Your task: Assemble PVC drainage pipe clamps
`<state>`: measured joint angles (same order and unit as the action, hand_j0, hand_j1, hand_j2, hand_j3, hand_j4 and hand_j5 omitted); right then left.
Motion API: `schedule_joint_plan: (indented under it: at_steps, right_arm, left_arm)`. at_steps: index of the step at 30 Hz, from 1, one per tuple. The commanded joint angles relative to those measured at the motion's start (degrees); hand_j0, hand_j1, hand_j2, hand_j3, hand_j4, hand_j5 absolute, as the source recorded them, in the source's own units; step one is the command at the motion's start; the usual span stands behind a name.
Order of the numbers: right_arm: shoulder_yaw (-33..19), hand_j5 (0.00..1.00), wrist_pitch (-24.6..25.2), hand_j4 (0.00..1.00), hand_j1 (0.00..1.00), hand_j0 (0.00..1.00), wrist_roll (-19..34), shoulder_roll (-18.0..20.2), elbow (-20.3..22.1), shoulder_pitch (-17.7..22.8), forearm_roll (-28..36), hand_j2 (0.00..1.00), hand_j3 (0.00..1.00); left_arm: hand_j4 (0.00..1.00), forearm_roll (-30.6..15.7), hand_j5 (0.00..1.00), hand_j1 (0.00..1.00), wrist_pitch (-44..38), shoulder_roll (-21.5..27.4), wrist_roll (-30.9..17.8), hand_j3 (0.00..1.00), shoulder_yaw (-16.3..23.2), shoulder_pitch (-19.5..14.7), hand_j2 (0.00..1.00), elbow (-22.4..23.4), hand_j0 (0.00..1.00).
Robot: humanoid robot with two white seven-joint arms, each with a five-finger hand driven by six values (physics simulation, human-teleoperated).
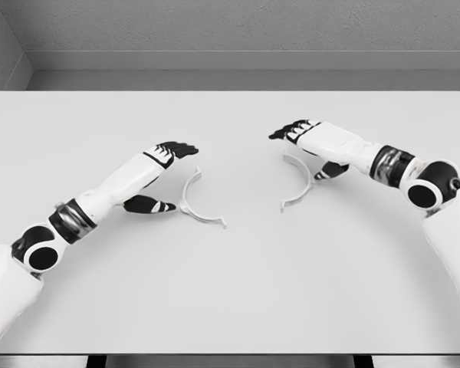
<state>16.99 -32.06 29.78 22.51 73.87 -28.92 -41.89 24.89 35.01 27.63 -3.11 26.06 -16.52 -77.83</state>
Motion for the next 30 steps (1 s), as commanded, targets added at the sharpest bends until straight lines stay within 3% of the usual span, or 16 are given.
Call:
schedule_joint_plan:
  at_steps: [1,13,17,30]
  right_arm:
    - [0.9,1.00,0.5,1.00,1.00,1.00,-0.2,-0.1,-0.8,0.0,0.2,1.00,1.00]
    - [0.0,1.00,0.5,1.00,1.00,1.00,-0.1,-0.2,-1.2,-1.5,0.2,1.00,1.00]
    - [0.0,1.00,0.5,1.00,1.00,1.00,-0.2,-0.2,-4.2,-2.3,0.2,1.00,1.00]
    - [0.8,1.00,0.9,1.00,1.00,1.00,-0.2,-0.7,-5.3,-2.1,0.1,1.00,1.00]
  left_arm:
    - [1.00,-0.1,1.00,1.00,0.0,0.0,0.0,1.00,0.0,0.0,1.00,0.4,1.00]
    - [1.00,0.1,1.00,1.00,0.0,-1.5,0.0,1.00,0.6,0.3,1.00,0.2,1.00]
    - [1.00,0.1,1.00,1.00,0.0,-2.4,0.0,1.00,0.6,0.4,1.00,0.0,1.00]
    - [1.00,1.7,1.00,1.00,0.0,-4.4,0.0,1.00,0.6,0.9,1.00,-0.4,1.00]
